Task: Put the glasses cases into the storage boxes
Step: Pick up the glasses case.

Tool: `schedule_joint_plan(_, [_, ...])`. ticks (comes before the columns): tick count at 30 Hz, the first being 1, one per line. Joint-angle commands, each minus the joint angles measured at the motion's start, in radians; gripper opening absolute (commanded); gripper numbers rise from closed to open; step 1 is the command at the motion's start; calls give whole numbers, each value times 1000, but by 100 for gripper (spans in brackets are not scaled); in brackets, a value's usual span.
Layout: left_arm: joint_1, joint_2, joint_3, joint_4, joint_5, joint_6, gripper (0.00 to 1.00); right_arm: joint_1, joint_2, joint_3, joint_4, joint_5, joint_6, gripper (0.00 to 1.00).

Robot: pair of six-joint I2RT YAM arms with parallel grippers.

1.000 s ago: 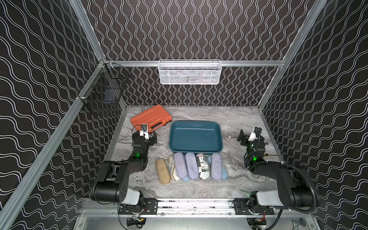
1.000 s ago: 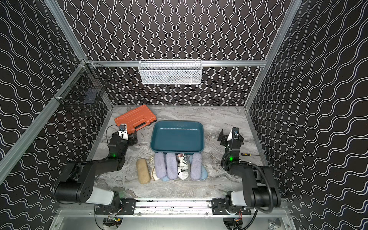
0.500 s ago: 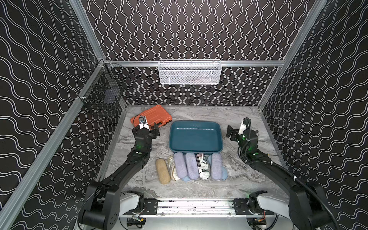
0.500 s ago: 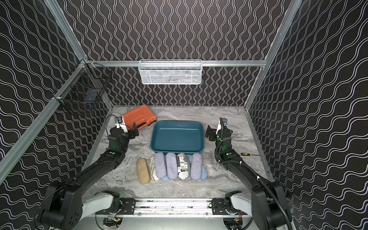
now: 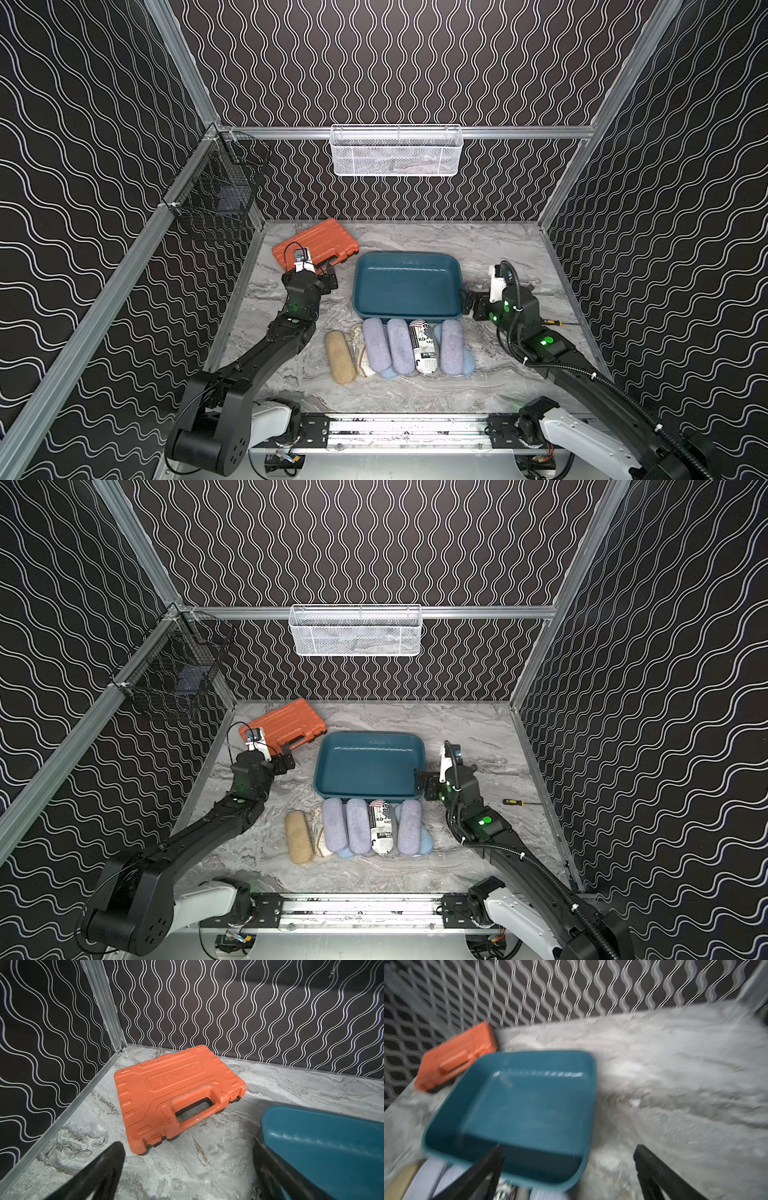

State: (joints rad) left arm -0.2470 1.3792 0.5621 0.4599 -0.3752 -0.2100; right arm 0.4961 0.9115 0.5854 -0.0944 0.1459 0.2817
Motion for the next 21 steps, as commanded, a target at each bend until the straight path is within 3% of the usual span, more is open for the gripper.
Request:
schedule_joint_plan(1, [0,-5,-7,43,28,-22,99,36,8,-4,-105,-30,70,99])
schedule_joint_plan(10, [1,3,-22,49,32,-32,99,145,108,-31,-136,-71,182,99])
schedule_joint_plan(21, [1,6,-31,56,33,-33,99,298,171,-39,-177,76,325,89])
